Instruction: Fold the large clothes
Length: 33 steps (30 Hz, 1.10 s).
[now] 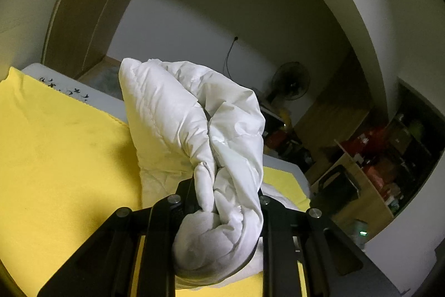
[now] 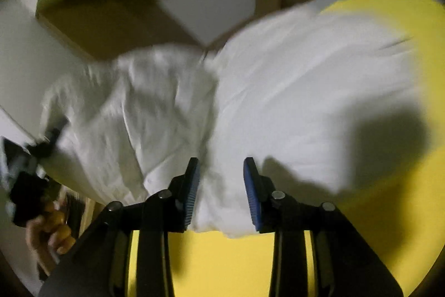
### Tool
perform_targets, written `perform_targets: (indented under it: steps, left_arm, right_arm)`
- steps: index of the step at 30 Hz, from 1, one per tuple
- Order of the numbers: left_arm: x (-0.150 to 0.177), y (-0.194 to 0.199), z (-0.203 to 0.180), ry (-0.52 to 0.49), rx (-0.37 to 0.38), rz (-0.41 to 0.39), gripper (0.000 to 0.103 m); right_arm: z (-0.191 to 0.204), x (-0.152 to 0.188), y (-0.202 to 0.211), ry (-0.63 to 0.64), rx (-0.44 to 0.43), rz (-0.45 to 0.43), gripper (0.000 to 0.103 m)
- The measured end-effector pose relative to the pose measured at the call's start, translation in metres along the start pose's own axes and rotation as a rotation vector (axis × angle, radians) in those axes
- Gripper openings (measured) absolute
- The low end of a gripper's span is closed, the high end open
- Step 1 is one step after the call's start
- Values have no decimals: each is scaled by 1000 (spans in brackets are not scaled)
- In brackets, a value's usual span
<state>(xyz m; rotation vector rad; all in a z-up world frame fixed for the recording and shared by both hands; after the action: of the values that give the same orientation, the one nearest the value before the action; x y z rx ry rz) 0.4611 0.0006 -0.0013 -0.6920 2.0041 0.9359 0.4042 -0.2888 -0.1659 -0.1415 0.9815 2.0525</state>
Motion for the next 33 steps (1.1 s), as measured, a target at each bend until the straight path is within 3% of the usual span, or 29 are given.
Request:
perform_targets:
  steps: [4, 8, 14, 21, 25, 33]
  left_arm:
    - [-1, -11, -32, -11, -9, -3, 19]
    - [8, -41, -85, -50, 28, 32, 19]
    - [52, -99, -154, -104, 93, 133, 18]
    - [136, -172, -191, -160, 129, 311, 18]
    - [149, -192, -187, -202, 82, 338, 22]
    - [156, -234, -183, -255, 64, 385, 26]
  right_arm:
    - [-60, -13, 76, -117, 16, -111, 42]
    - [-107, -7, 129, -206, 67, -203, 43]
    - [-170, 26, 175, -310, 92, -190, 44]
    - [-183, 39, 206, -294, 86, -182, 44]
    - [-179, 48, 208, -272, 60, -161, 55]
    - [-154, 48, 203, -241, 26, -155, 59]
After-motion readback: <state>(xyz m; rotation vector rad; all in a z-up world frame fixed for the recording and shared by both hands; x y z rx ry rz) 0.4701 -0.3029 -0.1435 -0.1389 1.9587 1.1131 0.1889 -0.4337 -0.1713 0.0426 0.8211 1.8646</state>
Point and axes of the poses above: each gripper's, at about its wrist camera, not at the fingertips, and y roughly against the way its jaws point, z to its left, x to its underside, the point moved 6 cm from there along -y, roughly the way its jaws point, and after that the axes turned 11 degrees about -y, right-handed, at the moved point
